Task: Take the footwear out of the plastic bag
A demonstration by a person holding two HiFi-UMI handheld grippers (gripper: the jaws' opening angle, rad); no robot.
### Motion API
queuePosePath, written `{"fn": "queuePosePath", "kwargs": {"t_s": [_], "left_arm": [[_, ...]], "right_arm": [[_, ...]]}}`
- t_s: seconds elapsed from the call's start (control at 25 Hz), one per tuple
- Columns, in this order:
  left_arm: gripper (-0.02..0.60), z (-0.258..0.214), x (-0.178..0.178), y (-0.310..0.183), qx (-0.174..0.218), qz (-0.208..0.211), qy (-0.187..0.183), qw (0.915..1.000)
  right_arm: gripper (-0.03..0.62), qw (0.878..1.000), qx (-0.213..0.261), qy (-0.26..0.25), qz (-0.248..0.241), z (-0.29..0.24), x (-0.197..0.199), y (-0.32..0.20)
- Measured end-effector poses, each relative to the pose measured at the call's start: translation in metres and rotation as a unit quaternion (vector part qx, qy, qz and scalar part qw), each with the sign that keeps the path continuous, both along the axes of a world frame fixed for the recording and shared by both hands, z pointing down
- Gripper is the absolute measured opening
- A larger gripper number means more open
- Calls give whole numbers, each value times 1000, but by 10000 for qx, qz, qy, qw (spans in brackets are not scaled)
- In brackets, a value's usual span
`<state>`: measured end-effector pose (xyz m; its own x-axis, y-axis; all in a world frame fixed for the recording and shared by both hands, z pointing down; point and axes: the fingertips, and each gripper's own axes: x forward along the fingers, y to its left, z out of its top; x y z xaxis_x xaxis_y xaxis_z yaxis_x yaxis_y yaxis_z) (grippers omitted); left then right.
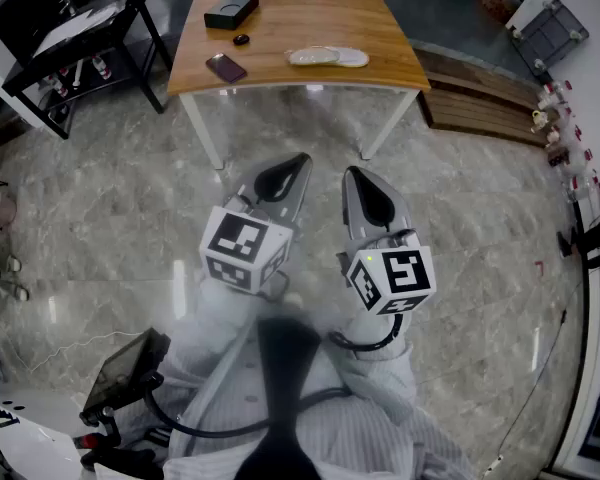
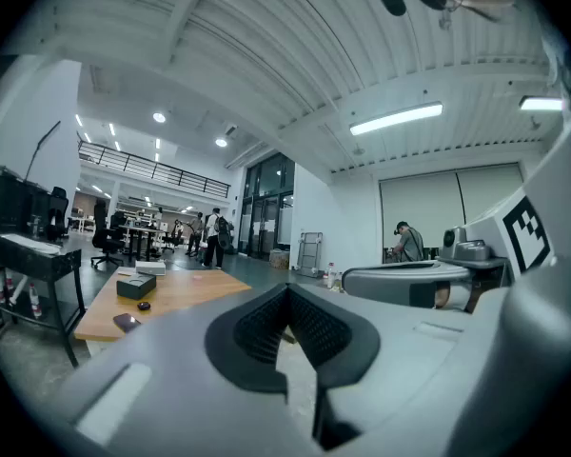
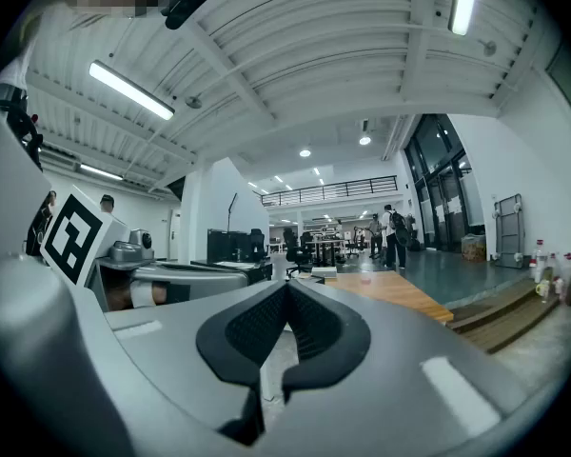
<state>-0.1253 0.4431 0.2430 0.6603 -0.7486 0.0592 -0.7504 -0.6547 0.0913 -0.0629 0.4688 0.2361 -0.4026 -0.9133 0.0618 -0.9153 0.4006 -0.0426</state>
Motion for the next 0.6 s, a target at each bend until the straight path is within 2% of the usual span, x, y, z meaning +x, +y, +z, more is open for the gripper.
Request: {"fn": "queuePosePath", "kwargs": {"t_s": [0.36, 0.6], "left_arm": [[2, 2, 2, -5, -63, -11, -22, 10000], [2, 9, 29, -18, -108, 40, -9, 9999]], "right_arm": [[11, 10000, -55, -23, -35, -1, -2, -1], [12, 9999, -59, -81, 28, 5, 25, -6]]}}
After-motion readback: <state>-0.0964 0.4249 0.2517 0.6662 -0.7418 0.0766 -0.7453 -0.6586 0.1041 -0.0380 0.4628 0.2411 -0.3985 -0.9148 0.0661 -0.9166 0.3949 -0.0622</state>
